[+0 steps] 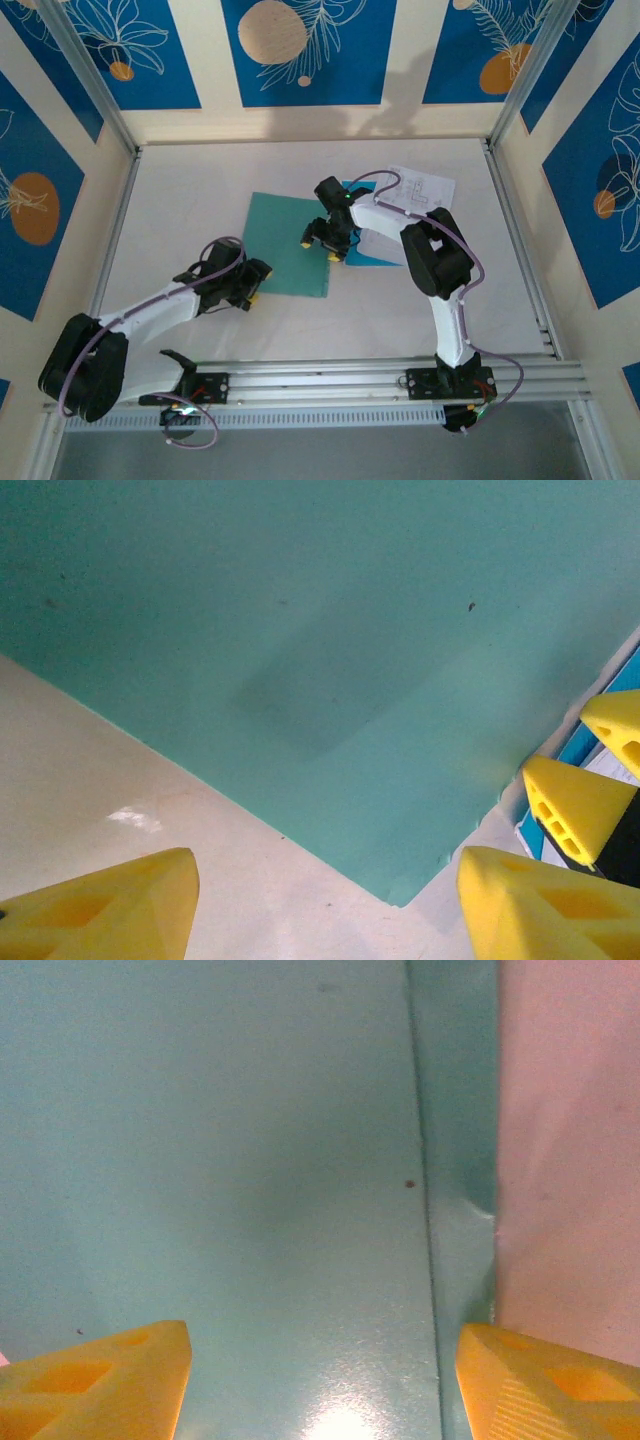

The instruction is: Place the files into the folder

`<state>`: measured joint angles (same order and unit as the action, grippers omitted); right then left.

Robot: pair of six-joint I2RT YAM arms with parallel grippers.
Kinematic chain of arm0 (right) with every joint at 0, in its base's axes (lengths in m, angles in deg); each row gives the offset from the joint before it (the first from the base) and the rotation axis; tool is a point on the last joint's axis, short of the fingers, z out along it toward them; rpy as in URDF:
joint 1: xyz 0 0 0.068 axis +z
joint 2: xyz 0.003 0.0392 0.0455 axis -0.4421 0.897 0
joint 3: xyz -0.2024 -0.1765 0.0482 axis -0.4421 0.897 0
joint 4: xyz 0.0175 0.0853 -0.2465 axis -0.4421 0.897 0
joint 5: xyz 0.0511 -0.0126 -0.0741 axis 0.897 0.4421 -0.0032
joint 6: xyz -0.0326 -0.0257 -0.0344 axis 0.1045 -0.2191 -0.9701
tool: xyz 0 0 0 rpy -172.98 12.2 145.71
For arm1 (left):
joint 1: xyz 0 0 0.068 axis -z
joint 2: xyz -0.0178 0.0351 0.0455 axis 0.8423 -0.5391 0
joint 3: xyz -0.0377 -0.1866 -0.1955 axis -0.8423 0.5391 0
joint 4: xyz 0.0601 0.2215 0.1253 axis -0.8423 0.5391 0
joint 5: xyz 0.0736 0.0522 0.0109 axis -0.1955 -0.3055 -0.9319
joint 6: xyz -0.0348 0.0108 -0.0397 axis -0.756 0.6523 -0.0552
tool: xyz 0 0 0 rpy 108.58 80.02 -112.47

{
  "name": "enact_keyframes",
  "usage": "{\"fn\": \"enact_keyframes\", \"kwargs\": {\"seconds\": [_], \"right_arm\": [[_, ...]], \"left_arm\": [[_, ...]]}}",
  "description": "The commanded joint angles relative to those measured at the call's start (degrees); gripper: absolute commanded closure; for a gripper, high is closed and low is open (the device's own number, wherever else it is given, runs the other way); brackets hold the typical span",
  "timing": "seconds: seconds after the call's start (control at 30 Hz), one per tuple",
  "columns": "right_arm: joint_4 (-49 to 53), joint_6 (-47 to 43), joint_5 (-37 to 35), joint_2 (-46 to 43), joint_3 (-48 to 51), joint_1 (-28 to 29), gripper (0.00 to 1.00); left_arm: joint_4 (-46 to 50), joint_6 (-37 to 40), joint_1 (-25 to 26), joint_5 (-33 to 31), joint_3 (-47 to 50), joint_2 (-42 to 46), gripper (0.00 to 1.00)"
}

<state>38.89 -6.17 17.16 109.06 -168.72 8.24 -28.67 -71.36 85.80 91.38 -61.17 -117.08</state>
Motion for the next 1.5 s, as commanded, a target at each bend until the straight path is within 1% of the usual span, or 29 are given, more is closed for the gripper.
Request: {"fn": "enact_keyframes", "kwargs": {"seconds": [0.0,0.27,0.63,0.87,1.03,1.2,1.47], "right_arm": [[2.2,-0.85,-1.05,0.52,-2.37,0.76,0.29],[3.16,-1.02,-2.11,1.07,-2.4,0.86,0.29],[2.71,-0.99,-1.18,3.43,-1.89,0.78,0.29],[4.19,-0.92,-1.92,4.16,-1.78,0.85,0.29],[5.3,-0.85,-2.59,4.25,-1.4,0.85,0.29],[5.44,-0.93,-2.43,4.38,-1.54,0.87,0.29],[5.76,-1.08,-2.26,4.25,-1.57,0.79,0.29]], "left_arm": [[-1.34,-1.66,0.81,0.59,0.84,-0.45,0.31],[-1.6,-1.84,0.92,0.42,1.25,-0.2,0.31],[-2.09,-2.22,1.02,0.52,1.85,0.42,0.31],[-3.46,-3.31,1.0,0.25,2.82,0.59,0.31],[-8.22,-5.6,1.09,-0.29,4.23,-0.74,0.31],[-14.48,-8.49,1.37,-1.84,5.87,-2.86,0.34],[-16.49,-10.77,1.98,-3.64,6.53,-5.15,0.38]]}}
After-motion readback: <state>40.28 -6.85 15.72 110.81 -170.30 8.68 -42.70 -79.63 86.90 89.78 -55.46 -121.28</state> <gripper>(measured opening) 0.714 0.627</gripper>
